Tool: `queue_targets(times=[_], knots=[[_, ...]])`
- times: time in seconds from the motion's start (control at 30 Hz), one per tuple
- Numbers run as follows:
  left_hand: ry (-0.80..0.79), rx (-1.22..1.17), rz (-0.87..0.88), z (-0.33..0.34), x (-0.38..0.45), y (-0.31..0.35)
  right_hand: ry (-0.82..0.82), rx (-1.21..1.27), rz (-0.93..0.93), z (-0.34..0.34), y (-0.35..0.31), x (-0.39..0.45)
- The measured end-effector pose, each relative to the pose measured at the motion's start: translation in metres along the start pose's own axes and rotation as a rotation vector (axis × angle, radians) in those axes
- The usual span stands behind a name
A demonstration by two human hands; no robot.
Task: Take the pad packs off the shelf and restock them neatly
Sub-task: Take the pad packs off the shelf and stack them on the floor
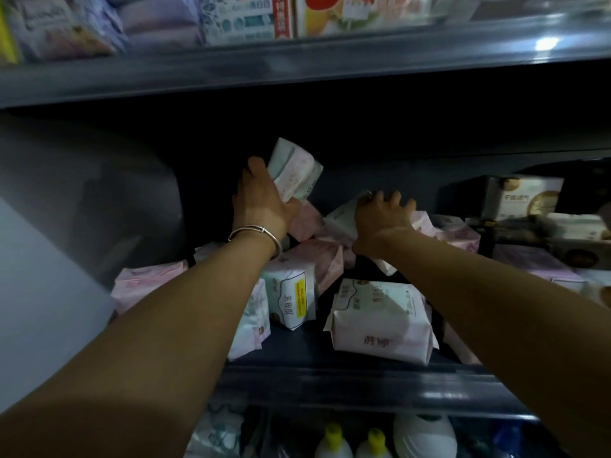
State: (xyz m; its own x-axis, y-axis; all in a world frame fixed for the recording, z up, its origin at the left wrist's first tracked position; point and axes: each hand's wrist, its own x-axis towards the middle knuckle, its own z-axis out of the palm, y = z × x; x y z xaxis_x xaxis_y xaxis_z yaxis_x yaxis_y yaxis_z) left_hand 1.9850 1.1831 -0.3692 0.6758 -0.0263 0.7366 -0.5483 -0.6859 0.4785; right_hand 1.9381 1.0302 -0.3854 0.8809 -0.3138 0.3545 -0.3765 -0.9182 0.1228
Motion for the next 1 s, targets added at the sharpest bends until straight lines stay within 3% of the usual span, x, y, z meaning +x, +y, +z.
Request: queue_targets(times=[0.3,0.63,0.87,1.0], knots=[[0.101,-0.068,-0.077,-0.070,-0.043,0.013,0.110,0.187,-0.084,-0.048,-0.017,-0.066],[0.238,-0.214,-0.369,-0.170,-0.141,0.014,0.091,0.746,0.000,-0.072,-0.037,-0.180],[0.206,-0.296,-0.591,-0.210,-0.224,0.000,0.002,1.056,-0.010,-0.053,-0.064,-0.258],[0.039,-0.376,-0.687,-0.217,-0.266,-0.022,-0.051,1.076,-0.044,-0.036,-0.088,-0.292]])
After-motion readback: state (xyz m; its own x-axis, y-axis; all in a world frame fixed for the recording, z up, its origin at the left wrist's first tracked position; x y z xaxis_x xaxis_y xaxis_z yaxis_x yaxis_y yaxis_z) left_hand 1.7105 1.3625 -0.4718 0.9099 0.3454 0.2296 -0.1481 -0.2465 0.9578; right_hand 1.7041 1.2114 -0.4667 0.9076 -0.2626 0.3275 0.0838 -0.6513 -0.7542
